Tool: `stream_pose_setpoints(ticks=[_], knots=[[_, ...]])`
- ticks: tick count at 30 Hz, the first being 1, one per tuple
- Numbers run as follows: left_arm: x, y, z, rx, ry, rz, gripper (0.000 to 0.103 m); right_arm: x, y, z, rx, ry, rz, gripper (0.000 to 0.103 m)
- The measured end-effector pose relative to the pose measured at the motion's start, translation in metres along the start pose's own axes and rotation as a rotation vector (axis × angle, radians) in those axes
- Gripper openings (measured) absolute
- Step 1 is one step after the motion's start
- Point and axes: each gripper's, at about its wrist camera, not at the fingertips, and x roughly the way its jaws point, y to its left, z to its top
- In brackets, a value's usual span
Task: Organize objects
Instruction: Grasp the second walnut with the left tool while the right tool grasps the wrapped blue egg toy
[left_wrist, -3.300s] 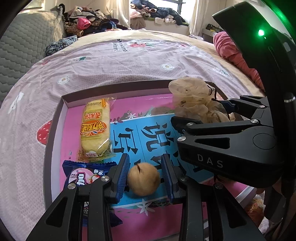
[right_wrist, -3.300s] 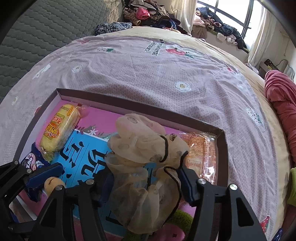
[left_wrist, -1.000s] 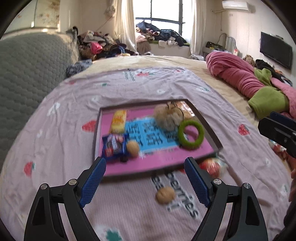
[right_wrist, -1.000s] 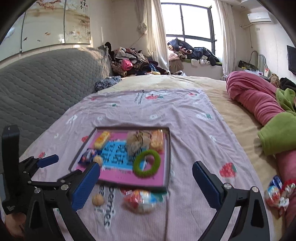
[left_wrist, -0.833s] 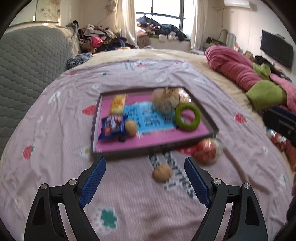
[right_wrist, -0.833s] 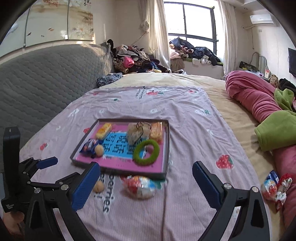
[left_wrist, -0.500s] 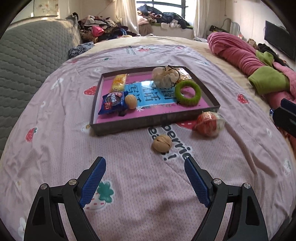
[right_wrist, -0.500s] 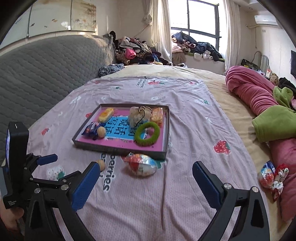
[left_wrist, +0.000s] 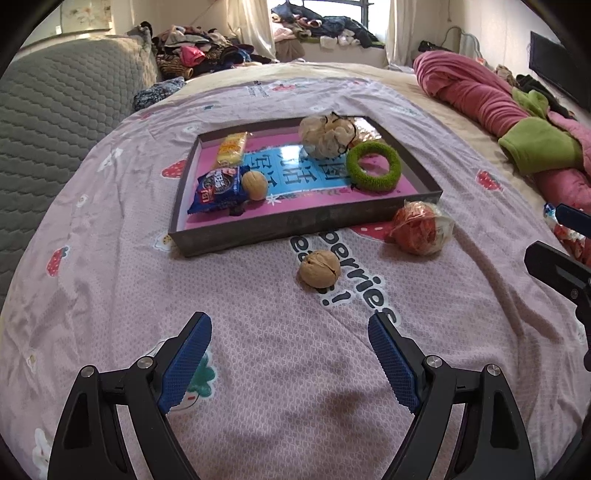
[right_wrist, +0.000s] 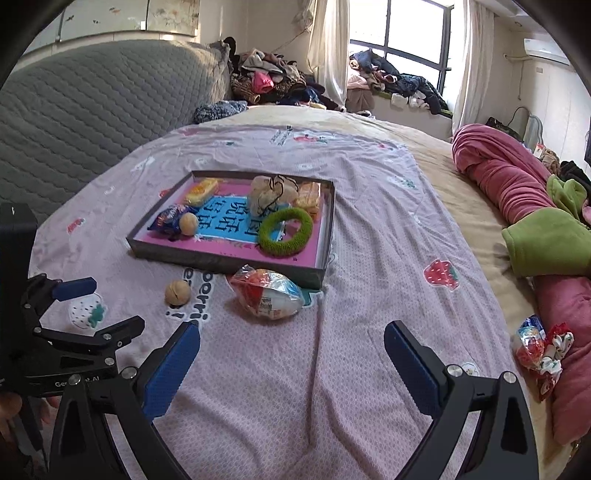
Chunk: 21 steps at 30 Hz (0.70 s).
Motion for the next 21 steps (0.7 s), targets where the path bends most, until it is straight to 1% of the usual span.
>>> stream_pose_setpoints(ticks=[8, 13, 21], knots=[[0.03, -0.002, 0.009, 0.011, 0.025, -0.01, 0.088, 0.034, -0.001, 0.002, -0.022, 0.034, -0.003, 0.101], [0.041, -0.002, 0.014, 0.015, 0.03, -0.015, 0.088, 0.057, 0.004, 0.006, -0.063, 0.056, -0.032, 0.101], [0.055, -0.001, 0.022, 0.028, 0.043, -0.01, 0.088, 0.086, 0.005, 0.013, -0.071, 0.085, -0.04, 0.101]])
